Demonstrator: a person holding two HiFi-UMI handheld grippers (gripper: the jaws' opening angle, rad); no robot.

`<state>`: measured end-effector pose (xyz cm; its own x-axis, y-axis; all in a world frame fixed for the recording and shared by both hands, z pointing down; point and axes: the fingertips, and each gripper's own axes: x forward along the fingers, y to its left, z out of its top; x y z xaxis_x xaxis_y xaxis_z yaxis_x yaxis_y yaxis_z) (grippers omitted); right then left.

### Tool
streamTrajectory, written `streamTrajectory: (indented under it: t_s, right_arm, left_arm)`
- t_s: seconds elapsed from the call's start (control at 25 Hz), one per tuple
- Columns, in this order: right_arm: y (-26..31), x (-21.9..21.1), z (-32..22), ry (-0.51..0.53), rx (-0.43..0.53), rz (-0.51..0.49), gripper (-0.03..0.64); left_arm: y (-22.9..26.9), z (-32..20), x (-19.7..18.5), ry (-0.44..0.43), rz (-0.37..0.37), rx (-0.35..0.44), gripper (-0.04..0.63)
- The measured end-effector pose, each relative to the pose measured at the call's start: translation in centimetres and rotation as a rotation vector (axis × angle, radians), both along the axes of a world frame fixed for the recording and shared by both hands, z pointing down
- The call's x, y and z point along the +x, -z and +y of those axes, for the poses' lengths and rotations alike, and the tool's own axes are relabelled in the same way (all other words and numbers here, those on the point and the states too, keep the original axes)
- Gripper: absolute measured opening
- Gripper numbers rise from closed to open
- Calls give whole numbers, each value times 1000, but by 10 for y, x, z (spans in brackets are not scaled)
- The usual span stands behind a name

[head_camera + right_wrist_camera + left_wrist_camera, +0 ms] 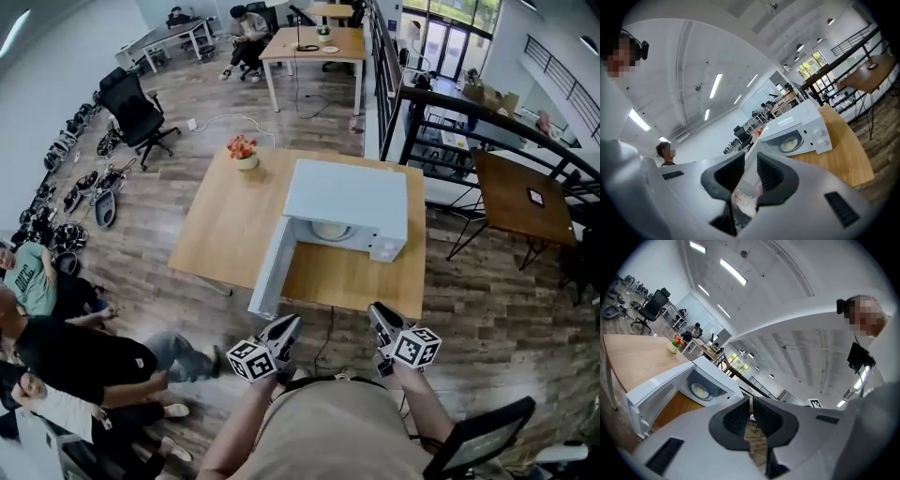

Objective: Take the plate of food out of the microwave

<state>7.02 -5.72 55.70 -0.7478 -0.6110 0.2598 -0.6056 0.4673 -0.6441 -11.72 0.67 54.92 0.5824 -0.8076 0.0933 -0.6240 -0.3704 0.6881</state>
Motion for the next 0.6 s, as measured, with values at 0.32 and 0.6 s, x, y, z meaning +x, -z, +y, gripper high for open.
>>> streamTrajectory:
  t_s: [0.32,0.6]
  right_arm:
    - [-9,14,0,90,-26,-22,67]
    - [-43,43,15,141,-92,-33,67]
  left_arm:
    - [-14,28,12,131,-17,-44,3]
    - [-21,45,41,198,-45,-66,3]
